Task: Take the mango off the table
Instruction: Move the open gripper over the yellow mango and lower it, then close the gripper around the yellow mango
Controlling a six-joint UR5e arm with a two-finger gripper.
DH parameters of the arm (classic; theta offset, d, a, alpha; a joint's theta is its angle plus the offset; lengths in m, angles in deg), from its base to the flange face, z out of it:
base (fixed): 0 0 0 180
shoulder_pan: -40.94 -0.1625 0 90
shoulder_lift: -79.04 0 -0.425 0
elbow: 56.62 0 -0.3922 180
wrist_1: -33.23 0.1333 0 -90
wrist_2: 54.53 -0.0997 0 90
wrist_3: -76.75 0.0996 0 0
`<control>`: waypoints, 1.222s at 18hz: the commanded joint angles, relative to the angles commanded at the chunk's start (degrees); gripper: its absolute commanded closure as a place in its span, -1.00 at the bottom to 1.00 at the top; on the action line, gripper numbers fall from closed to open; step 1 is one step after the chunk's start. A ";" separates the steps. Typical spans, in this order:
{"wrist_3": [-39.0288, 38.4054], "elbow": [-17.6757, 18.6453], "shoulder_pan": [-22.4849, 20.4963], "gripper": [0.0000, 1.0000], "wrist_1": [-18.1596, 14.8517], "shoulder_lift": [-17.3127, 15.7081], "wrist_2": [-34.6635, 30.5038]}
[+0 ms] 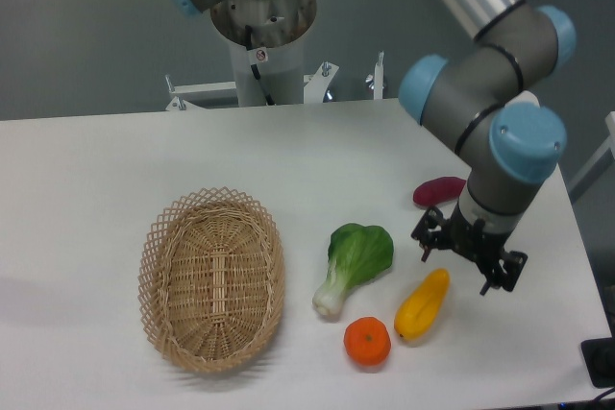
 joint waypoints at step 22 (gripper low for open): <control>0.09 9.58 3.43 -1.00 13.72 2.73 -0.88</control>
